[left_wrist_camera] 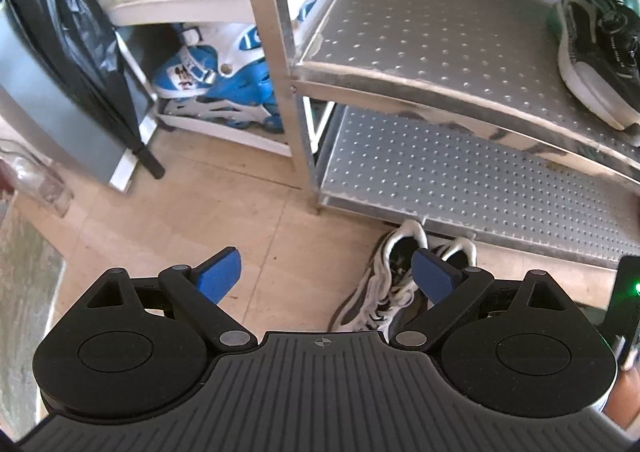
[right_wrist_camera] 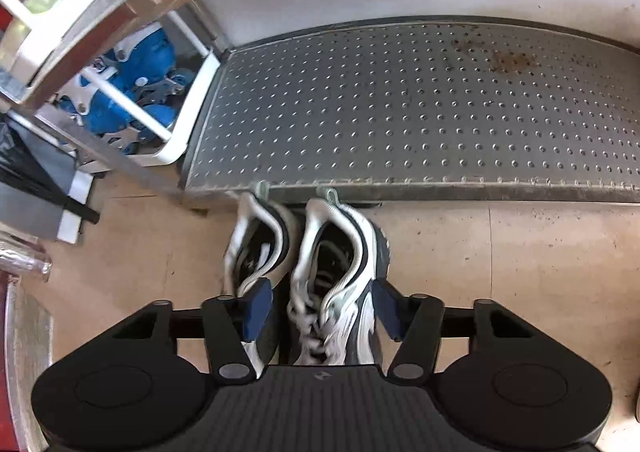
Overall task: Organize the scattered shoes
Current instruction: 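Move the right gripper down and grasp the white-and-black sneakers by their heels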
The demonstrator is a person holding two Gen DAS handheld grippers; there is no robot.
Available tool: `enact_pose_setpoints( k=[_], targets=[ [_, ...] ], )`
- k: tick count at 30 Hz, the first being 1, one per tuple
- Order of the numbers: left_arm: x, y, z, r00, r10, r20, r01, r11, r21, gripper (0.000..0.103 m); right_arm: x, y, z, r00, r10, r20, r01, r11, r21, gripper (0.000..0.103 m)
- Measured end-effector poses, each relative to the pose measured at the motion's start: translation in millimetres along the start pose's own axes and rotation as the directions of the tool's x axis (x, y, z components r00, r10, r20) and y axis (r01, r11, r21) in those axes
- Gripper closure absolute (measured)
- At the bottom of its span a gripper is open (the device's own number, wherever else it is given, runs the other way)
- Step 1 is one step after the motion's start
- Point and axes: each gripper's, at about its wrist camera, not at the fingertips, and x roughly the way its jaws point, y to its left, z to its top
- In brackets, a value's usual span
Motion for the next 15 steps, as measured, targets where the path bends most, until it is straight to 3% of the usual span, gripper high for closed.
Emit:
enact_pose_setpoints(
  k=[1, 3, 9, 10, 15],
  targets=[
    [1.0, -0.9, 0.6, 1.0, -0.003, -0.001, 0.003, 1.0, 0.004, 0.007, 6.2, 1.5, 2.3, 1.0, -0.002, -0.017, 0.002, 1.0, -0.03, 0.08],
    [1.1, -5.1, 1.9, 1.0, -0.012, 0.003, 0.012, 1.0, 0.019, 0.007, 19.0, 7.3, 4.4, 0.999, 0.008, -0.053, -0.013, 0.996, -0.093, 0.082],
    [0.9, -11.7, 2.3, 1.0, -0.007, 0.002, 0.007, 0.999, 0.032, 0.007, 51.0, 20.5, 3.1, 0.995, 0.002, -0.097, -0.019, 0.985, -0.169, 0.082],
    [1.7, -12.0, 2.4, 1.0, -0.004, 0.0, 0.004, 0.999, 0.033, 0.007, 60.9, 19.6, 2.4, 0.995, -0.012, -0.103, -0.005, 0.986, -0.165, 0.088],
    [1.2, -13.0, 3.3, 1.0, 0.001, 0.002, -0.001, 1.0, 0.026, 0.007, 78.8, 8.1, 15.6, 0.982, -0.028, -0.185, 0.016, 0.998, -0.067, 0.088]
  ],
)
